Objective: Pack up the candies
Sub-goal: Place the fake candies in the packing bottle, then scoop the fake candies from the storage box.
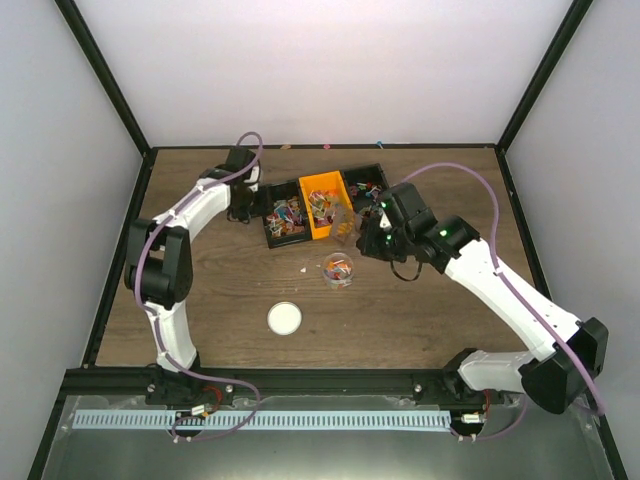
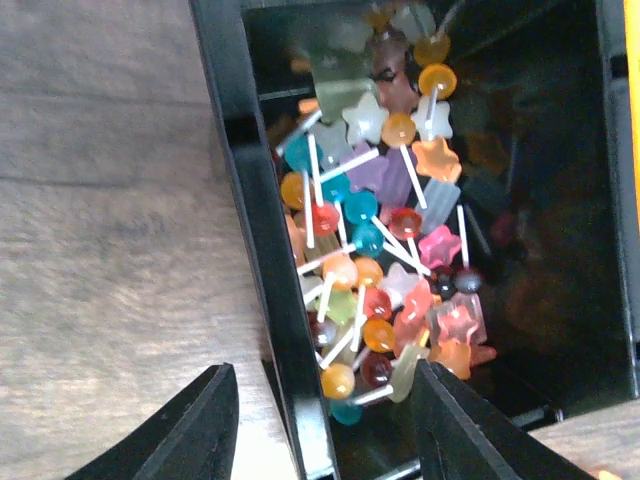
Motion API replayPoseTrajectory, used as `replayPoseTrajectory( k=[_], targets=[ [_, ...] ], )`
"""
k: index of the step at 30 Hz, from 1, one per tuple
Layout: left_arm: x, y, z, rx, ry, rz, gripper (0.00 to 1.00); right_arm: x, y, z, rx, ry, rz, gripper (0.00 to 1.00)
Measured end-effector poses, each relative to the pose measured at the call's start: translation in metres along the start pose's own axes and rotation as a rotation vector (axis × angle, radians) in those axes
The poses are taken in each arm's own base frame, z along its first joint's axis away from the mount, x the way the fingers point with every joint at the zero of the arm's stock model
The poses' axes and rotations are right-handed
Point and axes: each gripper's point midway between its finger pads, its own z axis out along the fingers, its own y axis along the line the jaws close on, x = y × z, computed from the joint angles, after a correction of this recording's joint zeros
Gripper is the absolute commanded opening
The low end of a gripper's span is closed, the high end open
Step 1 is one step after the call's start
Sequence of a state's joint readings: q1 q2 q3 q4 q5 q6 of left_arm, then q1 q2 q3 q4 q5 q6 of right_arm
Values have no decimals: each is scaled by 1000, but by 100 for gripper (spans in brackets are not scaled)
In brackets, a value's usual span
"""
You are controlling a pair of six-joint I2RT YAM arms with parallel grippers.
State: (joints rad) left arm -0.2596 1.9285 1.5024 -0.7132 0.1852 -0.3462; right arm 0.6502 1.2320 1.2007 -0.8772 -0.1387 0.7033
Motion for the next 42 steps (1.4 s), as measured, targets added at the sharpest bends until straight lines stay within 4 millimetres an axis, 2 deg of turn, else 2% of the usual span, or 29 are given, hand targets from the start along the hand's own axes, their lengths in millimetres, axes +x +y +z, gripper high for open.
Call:
replayPoseTrajectory(
  k=[3, 5, 8, 11, 14, 20, 25, 31, 34, 39, 42],
  targets=[
    [-9, 4, 1, -35, -26, 5, 45, -19, 8, 1, -13, -60, 101, 1],
    [-6, 9, 7, -61, -15, 5, 40, -31, 6, 4, -13, -99, 200, 1],
    [0, 17, 21, -106, 8, 3, 39, -48, 8, 12, -37, -145, 345, 1],
    [4, 17, 27, -134, 14, 11, 39, -64, 7, 24, -60, -172, 490, 1],
    [6, 15, 28, -162, 7, 21, 36, -72, 2, 44, -64, -156, 615, 1],
    [5, 19, 27, -230, -17, 24, 33, -73, 0, 88, -104, -51, 825, 1],
    [4, 19, 27, -248, -27, 19, 29, -62, -1, 109, -132, 17, 942, 1],
    [4, 18, 27, -266, -36, 31, 26, -70, -5, 119, -175, 32, 1051, 1],
    [5, 18, 31, -271, -30, 33, 24, -77, -8, 130, -171, 37, 1081, 1],
    [10, 17, 39, -275, -14, 43, 13, -93, -6, 154, -152, 49, 1095, 1],
    [8, 17, 41, -284, -24, 18, 10, -103, -7, 168, -151, 47, 1090, 1]
  ],
)
